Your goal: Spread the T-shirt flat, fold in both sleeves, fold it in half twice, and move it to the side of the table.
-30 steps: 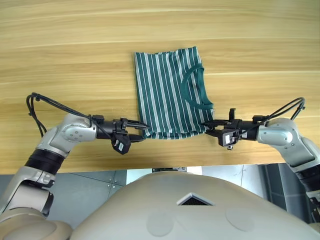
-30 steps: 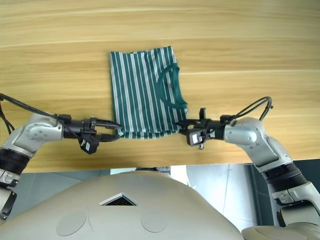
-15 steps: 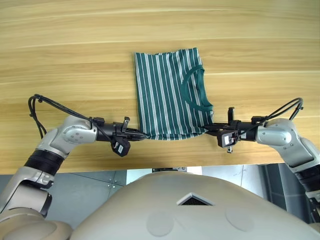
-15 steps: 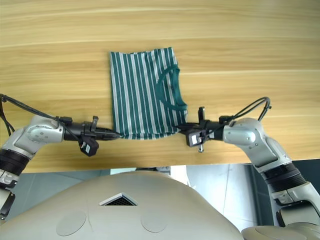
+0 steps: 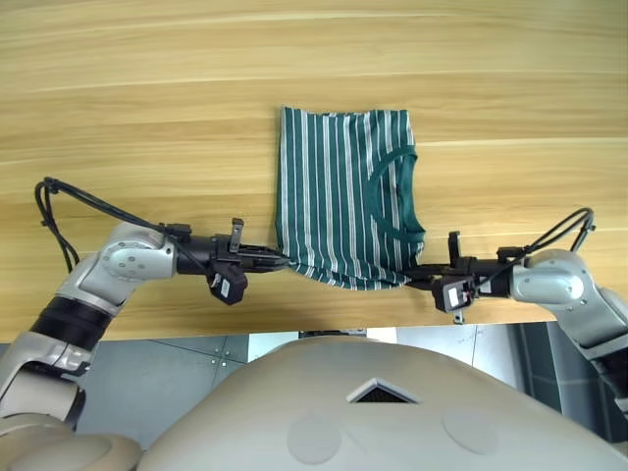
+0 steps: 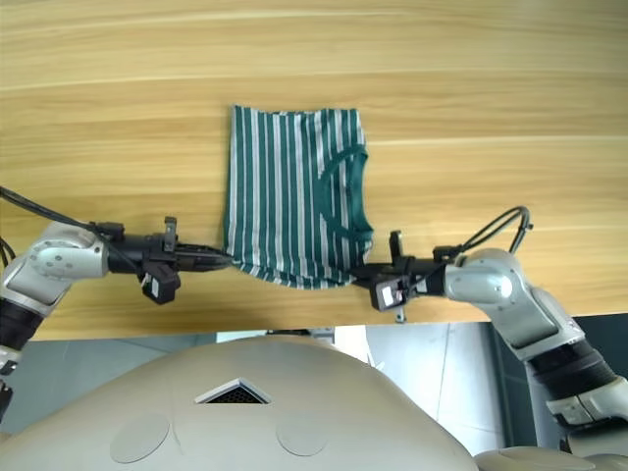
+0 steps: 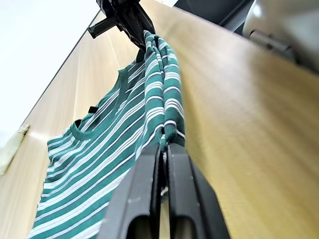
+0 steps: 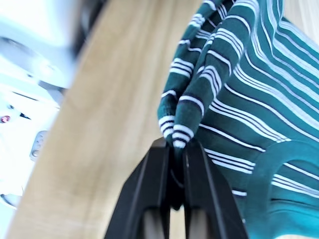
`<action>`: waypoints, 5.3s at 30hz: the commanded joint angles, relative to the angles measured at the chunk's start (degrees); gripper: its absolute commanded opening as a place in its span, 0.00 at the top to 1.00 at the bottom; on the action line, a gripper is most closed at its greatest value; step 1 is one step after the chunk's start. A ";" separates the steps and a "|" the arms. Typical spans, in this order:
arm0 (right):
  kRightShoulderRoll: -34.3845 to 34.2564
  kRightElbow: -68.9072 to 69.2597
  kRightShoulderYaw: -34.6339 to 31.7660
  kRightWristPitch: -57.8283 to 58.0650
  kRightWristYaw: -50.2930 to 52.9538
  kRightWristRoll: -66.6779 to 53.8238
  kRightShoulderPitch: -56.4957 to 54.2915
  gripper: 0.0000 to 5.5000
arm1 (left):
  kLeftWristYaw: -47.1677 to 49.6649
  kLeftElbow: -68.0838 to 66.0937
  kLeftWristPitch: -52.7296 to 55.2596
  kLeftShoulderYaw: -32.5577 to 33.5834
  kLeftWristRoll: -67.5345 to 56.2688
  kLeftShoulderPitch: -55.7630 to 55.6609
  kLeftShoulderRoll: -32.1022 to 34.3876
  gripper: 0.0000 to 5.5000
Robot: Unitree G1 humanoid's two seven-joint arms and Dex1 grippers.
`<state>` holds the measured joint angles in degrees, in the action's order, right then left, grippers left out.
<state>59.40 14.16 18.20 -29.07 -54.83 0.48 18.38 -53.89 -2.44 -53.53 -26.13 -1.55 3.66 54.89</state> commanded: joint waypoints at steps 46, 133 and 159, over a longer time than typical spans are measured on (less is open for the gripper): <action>-24.30 -30.73 -3.06 23.11 17.42 13.24 -36.08 0.98 | 20.01 -43.97 13.26 7.96 14.30 -35.10 -29.06 1.00; -32.69 -53.09 -11.57 20.30 14.21 2.15 -44.00 0.67 | 18.74 -71.95 35.84 12.37 9.26 -41.65 -36.91 0.72; -47.61 -62.95 -5.79 -6.34 41.64 24.47 -59.23 0.65 | -22.90 -37.96 -0.76 32.05 -18.39 -22.98 -39.90 0.75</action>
<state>11.86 -49.86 9.31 -34.58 -17.83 20.12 -39.18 -75.55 -42.49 -53.67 7.53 -20.07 -21.01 13.92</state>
